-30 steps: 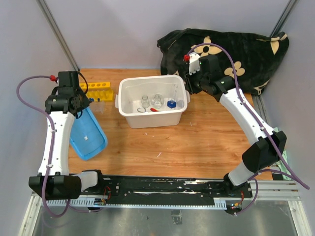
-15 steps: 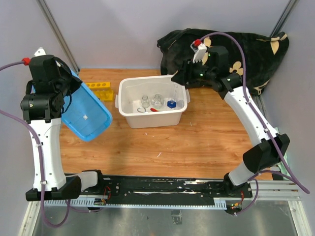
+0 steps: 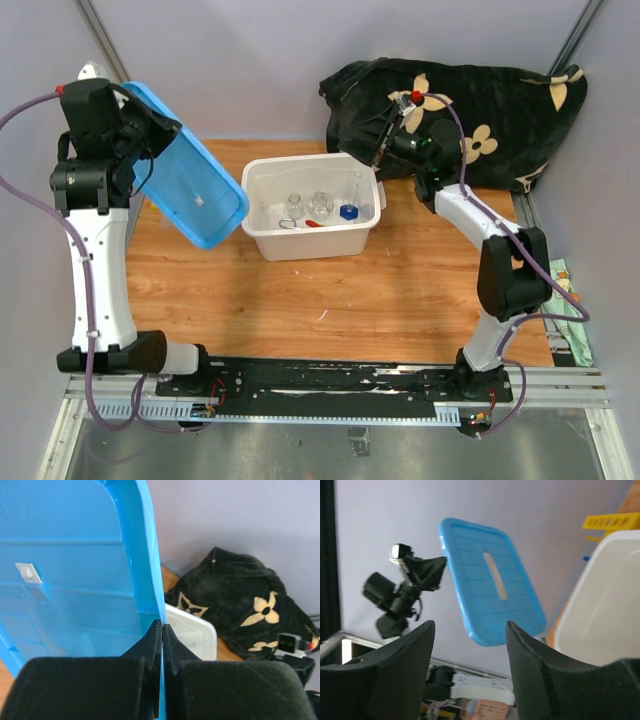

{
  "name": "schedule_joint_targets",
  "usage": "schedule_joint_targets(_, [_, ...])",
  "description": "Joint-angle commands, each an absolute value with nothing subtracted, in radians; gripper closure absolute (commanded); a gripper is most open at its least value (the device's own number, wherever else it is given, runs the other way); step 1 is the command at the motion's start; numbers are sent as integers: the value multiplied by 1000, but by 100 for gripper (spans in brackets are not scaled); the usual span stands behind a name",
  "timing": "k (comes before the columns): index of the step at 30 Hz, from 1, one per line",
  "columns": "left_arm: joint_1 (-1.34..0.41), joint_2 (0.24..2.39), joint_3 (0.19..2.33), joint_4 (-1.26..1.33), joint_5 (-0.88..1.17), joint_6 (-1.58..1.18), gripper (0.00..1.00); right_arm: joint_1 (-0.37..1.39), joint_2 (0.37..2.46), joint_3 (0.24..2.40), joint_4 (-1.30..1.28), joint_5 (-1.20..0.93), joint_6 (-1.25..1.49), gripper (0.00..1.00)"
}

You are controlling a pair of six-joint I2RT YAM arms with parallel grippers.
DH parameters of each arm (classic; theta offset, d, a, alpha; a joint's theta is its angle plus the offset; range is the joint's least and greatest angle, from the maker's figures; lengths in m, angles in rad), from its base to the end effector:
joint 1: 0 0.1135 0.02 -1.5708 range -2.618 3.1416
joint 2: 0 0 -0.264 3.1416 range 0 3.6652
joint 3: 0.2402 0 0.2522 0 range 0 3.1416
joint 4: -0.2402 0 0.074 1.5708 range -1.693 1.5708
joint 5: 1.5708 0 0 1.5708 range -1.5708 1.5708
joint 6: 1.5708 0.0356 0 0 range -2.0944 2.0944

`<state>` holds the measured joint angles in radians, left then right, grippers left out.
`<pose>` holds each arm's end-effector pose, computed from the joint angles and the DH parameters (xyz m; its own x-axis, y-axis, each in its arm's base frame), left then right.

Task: Organize the chemistry lab equipment
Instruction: Pick up the storage box lid at the center of the board.

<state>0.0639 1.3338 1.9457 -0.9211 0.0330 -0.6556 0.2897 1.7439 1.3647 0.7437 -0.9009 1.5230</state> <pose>0.2281 0.0134 0.5266 -0.2209 -0.6247 -0.7490 -0.2108 0.7804 -0.5887 0.3802 0.1424 0.3729 -0.8619 0.3902 -0.3238 -0.3832 -0.0833 0.9199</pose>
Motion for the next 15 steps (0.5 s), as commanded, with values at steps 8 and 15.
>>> schedule_joint_targets(8, [-66, 1654, 2426, -803, 81, -703, 100, 284, 1861, 1440, 1399, -922, 2140, 38])
schedule_joint_targets(15, [-113, 1724, 2476, -731, 110, -741, 100, 329, 1658, 1444, 572, -1055, 1235, 35])
